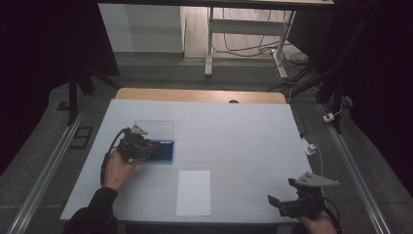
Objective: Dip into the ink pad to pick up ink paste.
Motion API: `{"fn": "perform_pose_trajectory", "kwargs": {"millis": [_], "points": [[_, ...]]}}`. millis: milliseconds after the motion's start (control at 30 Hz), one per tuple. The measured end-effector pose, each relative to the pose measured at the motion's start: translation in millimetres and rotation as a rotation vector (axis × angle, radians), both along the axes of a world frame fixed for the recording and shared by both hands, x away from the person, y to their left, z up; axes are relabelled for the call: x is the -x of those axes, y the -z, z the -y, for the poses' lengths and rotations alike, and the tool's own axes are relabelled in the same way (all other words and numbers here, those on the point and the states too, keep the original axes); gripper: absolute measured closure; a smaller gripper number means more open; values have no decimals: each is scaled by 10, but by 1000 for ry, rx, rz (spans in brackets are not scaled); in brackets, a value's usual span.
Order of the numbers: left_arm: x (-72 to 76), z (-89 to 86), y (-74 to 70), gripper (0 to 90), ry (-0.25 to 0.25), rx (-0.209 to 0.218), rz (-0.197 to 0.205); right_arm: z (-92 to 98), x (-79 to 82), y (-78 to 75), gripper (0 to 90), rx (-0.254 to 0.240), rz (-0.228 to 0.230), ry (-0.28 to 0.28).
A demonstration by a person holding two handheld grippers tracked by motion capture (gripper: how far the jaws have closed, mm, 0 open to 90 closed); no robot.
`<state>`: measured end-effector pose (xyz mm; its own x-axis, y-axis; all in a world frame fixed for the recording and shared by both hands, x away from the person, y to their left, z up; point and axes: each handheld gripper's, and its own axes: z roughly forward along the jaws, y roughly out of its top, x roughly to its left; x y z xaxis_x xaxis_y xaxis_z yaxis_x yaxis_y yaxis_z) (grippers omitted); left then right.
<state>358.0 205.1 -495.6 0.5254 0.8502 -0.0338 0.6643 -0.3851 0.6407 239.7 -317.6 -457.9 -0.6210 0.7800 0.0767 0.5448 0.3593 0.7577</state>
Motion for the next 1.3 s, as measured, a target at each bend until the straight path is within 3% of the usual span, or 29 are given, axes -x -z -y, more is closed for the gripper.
{"fn": "perform_pose_trajectory", "kwargs": {"millis": [233, 467, 567, 600, 700, 733, 933, 1033, 1100, 1300], "points": [[2, -6, 27, 584, 13, -7, 4, -1, -1, 0, 4, 0, -1, 0], [-16, -32, 36, 585, 16, 14, -4, -3, 1, 0, 4, 3, -1, 1], [-10, -3, 31, 585, 8, -3, 0, -3, 1, 0, 4, 1, -1, 0], [4, 38, 26, 585, 10, -33, 12, -3, 1, 0, 4, 3, -1, 0], [21, 79, 21, 586, 2, -60, 19, -4, 1, 0, 4, 4, -2, 0], [41, 119, 19, 586, -5, -88, 30, -5, 1, 0, 4, 4, -2, 0], [90, 171, 31, 587, -14, -122, 59, -6, 0, 1, 4, 5, -2, 0], [81, 125, 38, 588, -22, -84, 44, -7, 1, 0, 4, 5, -2, 0], [67, 42, 53, 588, -35, -18, 22, -6, 1, 1, 4, 5, -2, 1], [51, -18, 68, 588, -36, 30, 9, -5, 1, 1, 5, 5, -2, 1]]}}
